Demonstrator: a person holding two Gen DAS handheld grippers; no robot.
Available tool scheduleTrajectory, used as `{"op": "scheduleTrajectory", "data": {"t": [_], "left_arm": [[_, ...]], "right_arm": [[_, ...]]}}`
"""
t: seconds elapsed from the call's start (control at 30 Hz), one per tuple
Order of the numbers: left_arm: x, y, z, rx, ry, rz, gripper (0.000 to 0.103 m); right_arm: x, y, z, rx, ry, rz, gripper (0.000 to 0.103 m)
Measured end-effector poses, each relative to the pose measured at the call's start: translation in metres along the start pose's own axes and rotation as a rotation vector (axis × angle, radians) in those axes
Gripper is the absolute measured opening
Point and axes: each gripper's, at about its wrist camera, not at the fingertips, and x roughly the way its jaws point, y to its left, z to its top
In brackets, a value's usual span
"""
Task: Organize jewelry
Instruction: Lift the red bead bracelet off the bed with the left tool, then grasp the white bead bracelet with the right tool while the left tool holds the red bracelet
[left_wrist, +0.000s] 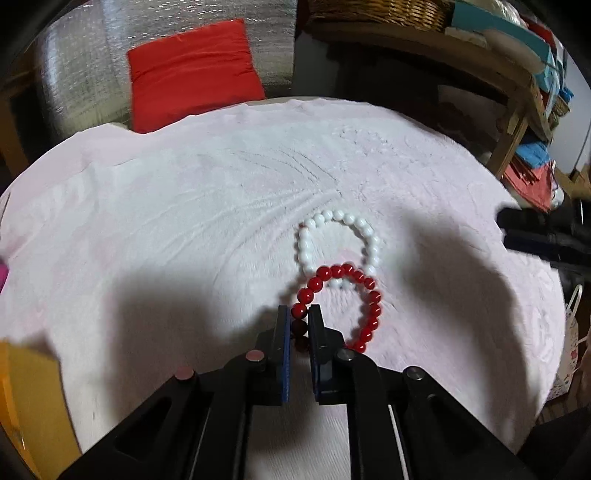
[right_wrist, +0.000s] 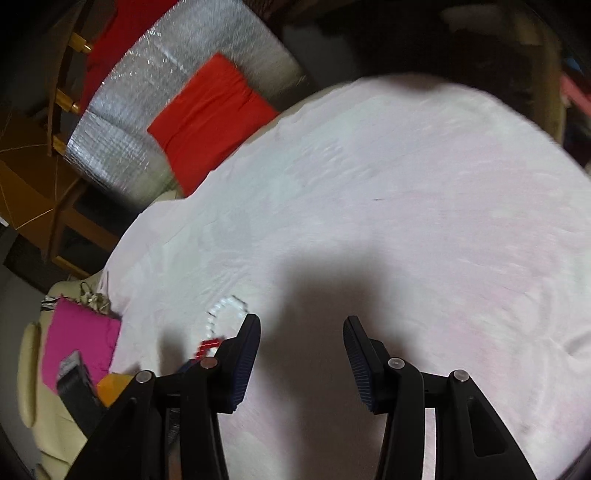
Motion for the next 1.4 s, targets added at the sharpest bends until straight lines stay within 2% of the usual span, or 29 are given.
{"op": "scheduleTrajectory", "data": {"t": [0.2, 0.43, 0.6, 1.0, 1.27, 1.4], "left_arm": [[-0.05, -0.018, -0.011, -0.023, -0.054, 0.028, 0.009], [-0.098, -0.036, -0.02, -0.032, -0.097, 0.04, 0.01], [-0.134, -0.039, -0.03, -0.053, -0.123, 0.041, 0.01], [-0.209, -0.034, -0.05, -0.068, -0.187, 0.065, 0.01], [-0.227, -0.035, -0.058, -0.067, -0.205, 0.055, 0.01], [-0.233, -0.037, -0.061, -0.063, -0.211, 0.051, 0.01]], "right_arm": [[-0.043, -0.019, -0.045, 0.007, -0.021, 0.037, 0.05], [-0.094, -0.008, -0.072, -0.064, -0.038, 0.051, 0.05], [-0.132, 0.0, -0.077, -0.064, -0.071, 0.064, 0.05], [-0.202, 0.059, -0.088, -0.144, -0.157, 0.108, 0.05], [-0.222, 0.093, -0.095, -0.191, -0.187, 0.126, 0.05], [-0.224, 0.097, -0.096, -0.182, -0.198, 0.134, 0.05]]}}
